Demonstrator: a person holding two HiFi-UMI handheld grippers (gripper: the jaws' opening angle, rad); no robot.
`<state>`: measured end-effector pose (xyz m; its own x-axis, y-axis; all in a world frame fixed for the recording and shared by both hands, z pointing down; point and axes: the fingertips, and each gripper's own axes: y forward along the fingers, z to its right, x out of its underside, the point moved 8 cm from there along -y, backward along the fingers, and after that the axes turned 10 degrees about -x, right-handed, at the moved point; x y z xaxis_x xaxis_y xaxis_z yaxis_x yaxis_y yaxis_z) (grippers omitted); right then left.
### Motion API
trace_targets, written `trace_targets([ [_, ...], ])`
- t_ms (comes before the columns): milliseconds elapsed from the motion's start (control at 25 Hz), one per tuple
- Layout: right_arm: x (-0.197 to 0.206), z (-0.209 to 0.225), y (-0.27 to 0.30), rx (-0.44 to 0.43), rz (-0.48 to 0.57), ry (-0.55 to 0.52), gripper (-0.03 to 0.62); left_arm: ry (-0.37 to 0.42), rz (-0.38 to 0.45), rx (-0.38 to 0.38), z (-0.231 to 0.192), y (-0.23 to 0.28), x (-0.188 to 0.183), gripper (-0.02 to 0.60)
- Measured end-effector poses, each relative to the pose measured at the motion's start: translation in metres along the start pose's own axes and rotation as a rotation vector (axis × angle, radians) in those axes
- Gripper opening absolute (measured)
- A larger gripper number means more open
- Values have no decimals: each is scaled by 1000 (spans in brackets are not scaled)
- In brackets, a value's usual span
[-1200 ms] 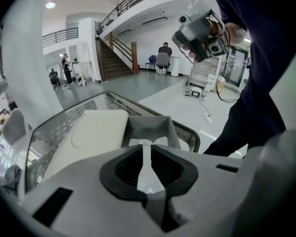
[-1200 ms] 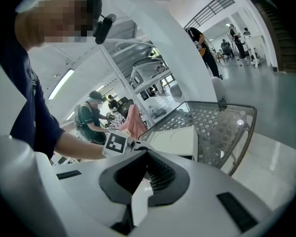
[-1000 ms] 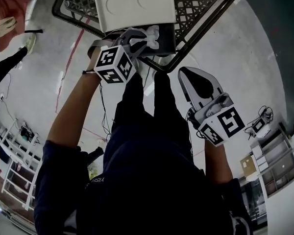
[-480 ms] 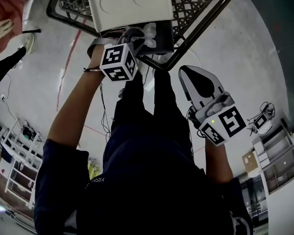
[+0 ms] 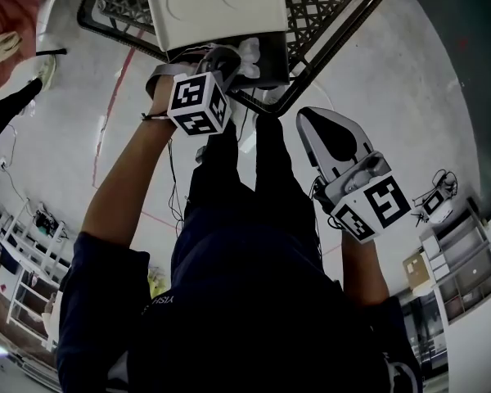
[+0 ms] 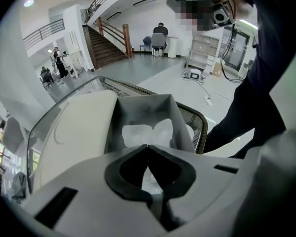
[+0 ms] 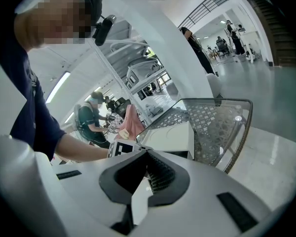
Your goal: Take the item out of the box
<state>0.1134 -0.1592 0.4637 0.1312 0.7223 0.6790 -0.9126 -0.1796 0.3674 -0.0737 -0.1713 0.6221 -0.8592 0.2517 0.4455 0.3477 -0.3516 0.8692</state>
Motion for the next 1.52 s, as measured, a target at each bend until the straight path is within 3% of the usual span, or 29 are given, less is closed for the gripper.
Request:
trace_targets([
  [320, -11, -17, 0, -13, 9, -38, 21, -44, 58, -55, -6, -35, -13, 8],
  [880, -41, -66, -7, -39, 65, -141, 21, -144, 223, -223, -26, -138, -53, 8],
  [1520, -86, -120, -28, -29, 160, -258, 21, -316, 444, -399, -42, -262, -80, 8],
])
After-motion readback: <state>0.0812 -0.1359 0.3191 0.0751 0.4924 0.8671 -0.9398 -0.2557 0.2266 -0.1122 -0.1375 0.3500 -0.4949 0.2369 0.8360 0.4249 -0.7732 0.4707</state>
